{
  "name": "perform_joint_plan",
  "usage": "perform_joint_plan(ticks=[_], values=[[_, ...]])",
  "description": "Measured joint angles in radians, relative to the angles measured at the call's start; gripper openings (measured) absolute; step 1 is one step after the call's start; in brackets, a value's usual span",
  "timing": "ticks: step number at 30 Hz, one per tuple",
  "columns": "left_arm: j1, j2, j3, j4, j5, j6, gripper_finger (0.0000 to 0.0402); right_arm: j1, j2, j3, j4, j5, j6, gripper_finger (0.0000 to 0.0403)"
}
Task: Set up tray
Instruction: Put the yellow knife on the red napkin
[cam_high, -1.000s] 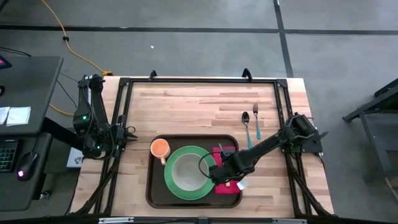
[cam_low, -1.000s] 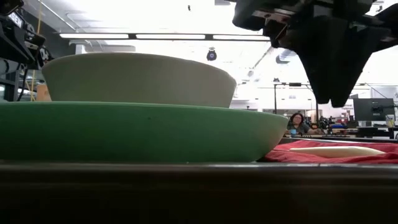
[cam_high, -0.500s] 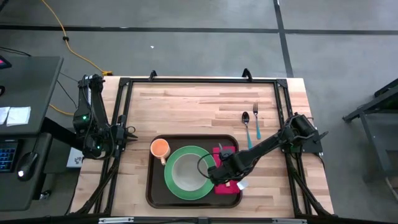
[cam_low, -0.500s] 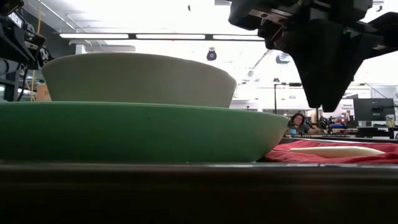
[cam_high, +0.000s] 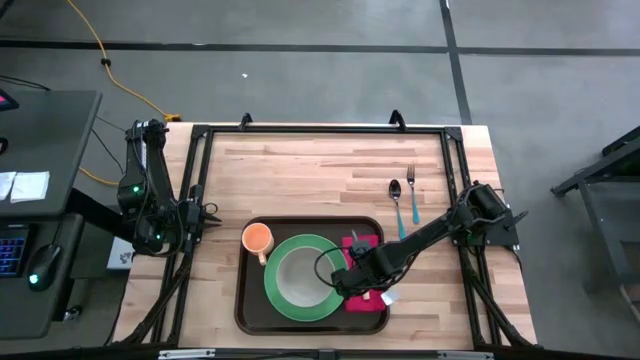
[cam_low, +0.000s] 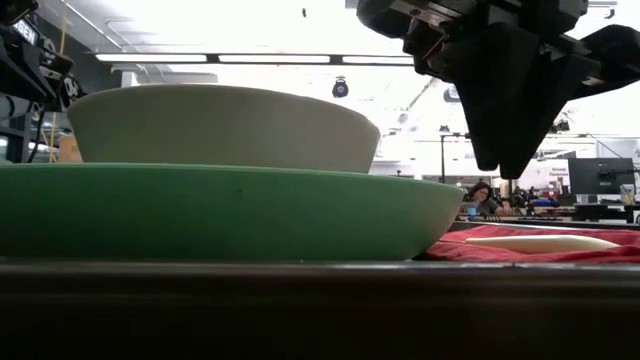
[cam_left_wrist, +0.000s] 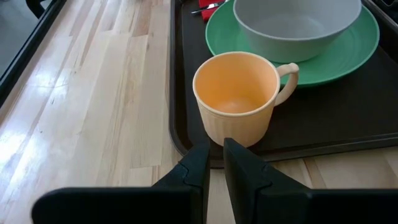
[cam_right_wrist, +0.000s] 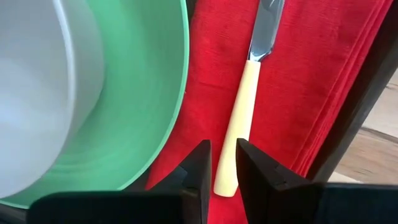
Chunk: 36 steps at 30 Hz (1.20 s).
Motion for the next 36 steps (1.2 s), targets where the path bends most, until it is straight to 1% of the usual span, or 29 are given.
perform_joint_plan(ticks=[11, 23, 28, 36], values=[[0.000, 0.000, 0.000, 0.000, 0.000, 0.000, 0.0079, 0.000, 0.000, 0.000, 0.000, -0.054, 0.004, 0.0079], [0.000, 0.000, 0.000, 0.000, 0.000, 0.003, 0.0079, 0.000, 0.000, 0.000, 0.000, -0.067, 0.004, 0.0133], [0.000, 0.000, 0.000, 0.000, 0.001, 0.003, 0.0079, 0.008, 0.000, 0.000, 0.000, -0.067, -0.003, 0.0140], [0.000, 0.000, 0.000, 0.000, 0.002, 0.003, 0.0079, 0.035, 0.000, 0.000, 0.005, -0.069, -0.020, 0.0141]])
